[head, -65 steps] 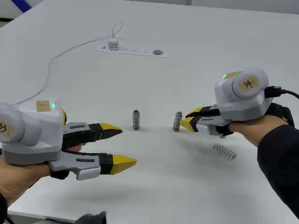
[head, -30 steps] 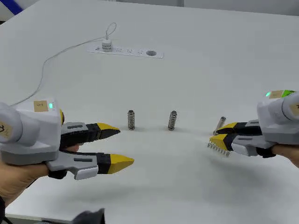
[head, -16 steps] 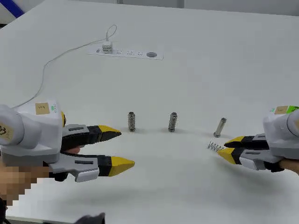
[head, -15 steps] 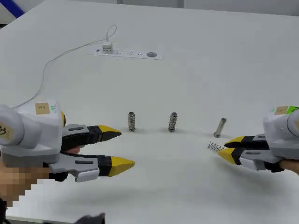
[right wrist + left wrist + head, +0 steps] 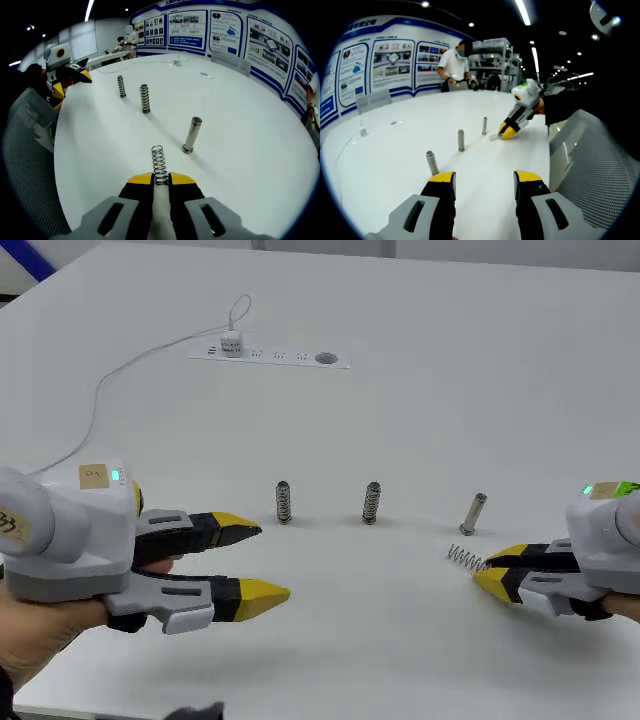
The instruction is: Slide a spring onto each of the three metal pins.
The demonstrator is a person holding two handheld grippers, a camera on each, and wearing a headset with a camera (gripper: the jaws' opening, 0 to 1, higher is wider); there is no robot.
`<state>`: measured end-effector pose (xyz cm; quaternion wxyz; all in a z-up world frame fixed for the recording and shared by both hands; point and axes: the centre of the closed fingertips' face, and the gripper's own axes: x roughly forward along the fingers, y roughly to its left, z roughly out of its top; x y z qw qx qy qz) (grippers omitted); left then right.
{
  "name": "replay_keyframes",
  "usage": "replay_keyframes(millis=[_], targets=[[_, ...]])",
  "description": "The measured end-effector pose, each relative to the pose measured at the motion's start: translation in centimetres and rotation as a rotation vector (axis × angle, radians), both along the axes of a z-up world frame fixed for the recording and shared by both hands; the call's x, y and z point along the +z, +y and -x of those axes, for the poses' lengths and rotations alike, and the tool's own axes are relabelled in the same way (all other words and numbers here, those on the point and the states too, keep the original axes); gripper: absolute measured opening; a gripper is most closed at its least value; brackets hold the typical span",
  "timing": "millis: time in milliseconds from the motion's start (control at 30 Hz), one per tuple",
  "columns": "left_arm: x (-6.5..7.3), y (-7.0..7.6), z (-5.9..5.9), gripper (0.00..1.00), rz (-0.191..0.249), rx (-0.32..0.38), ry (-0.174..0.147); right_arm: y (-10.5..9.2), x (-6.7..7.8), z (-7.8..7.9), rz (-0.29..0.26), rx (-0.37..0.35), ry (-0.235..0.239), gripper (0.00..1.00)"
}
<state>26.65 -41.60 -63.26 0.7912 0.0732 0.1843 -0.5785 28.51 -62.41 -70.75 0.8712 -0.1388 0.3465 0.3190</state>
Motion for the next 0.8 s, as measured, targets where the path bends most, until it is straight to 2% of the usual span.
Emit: replay_keyframes(millis=[167, 467, 800], targets=[[-0.1, 0.0, 0.0, 0.47, 0.0, 0.0, 0.0, 0.2, 0.3, 0.0, -0.007, -0.001, -0.001, 0.12], [-0.2, -0.4, 0.2, 0.47, -0.012, -0.027, -0.004, 1.7, 2.1, -0.2, -0.025, 0.018, -0.008, 0.11], [-0.2, -1.4, 0.4, 0.46, -0.036, -0.08, -0.019, 5.9, 4.4, 0.0, -0.028, 0.146, -0.037, 0.11]])
